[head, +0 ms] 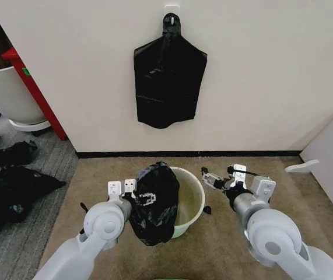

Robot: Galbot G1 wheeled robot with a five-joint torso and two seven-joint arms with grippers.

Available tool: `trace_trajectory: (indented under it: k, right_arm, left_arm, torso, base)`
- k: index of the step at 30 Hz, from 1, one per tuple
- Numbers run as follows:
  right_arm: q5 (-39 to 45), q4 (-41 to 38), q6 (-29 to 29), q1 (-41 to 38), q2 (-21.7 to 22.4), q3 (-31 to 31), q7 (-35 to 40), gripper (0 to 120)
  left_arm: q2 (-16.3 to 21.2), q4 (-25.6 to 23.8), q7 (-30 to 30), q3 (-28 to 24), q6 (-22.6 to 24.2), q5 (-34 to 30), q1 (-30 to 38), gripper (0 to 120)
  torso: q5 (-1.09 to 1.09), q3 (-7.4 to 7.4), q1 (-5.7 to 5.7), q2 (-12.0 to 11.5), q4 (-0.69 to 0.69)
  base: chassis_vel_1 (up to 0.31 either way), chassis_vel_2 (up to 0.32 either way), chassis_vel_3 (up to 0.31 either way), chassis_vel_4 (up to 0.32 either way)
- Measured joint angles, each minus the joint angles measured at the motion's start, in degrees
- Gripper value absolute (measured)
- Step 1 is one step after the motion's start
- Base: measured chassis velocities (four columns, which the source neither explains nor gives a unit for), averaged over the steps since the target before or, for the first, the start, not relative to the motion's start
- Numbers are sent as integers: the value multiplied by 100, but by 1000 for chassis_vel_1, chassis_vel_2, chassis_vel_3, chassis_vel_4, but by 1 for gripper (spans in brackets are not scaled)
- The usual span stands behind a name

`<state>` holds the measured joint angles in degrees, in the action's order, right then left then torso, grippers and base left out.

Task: Place the garbage bag over the trash bin.

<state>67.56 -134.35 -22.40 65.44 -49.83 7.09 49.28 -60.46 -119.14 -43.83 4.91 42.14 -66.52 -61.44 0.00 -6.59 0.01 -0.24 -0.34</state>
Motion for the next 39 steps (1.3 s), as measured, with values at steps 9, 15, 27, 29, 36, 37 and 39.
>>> trace_trajectory:
  k: [9, 15, 27, 29, 36, 37, 39]
  right_arm:
    - [14, -57, -19, 7, 5, -18, -13, 100]
    - [13, -64, -23, 23, -21, -39, -16, 100]
    - [11, -130, -53, 58, -13, -71, -41, 100]
    - [8, -137, -61, 60, -13, -75, -51, 100]
    - [-11, -136, -64, 63, -23, -78, -56, 100]
    - [-12, -136, -64, 65, -23, -78, -56, 100]
    - [-12, -137, -64, 66, -23, -76, -56, 100]
  left_arm:
    - [-43, 168, 61, -34, 0, 34, 87, 100]
    - [-77, 257, 98, -108, -1, 53, 105, 100]
    - [-87, 300, 196, -155, -13, 80, 92, 66]
    - [-84, 299, 219, -144, -14, 88, 65, 57]
    - [-90, 308, 265, -131, -14, 130, -7, 31]
    - [-89, 309, 274, -129, -13, 134, -14, 27]
    - [-88, 311, 284, -126, -12, 138, -16, 25]
  torso:
    - [0, 0, 0, 0, 0]
    - [0, 0, 0, 0, 0]
    - [0, 1, 0, 0, 1]
    - [0, 1, 0, 0, 0]
    - [0, 0, 0, 0, 0]
    - [0, 0, 0, 0, 0]
    - [0, 0, 0, 0, 0]
  base:
    - [0, 0, 0, 0]
    - [0, 0, 0, 0]
    - [0, 0, 0, 0]
    - [0, 0, 0, 0]
    - [0, 0, 0, 0]
    - [0, 0, 0, 0]
    - [0, 0, 0, 0]
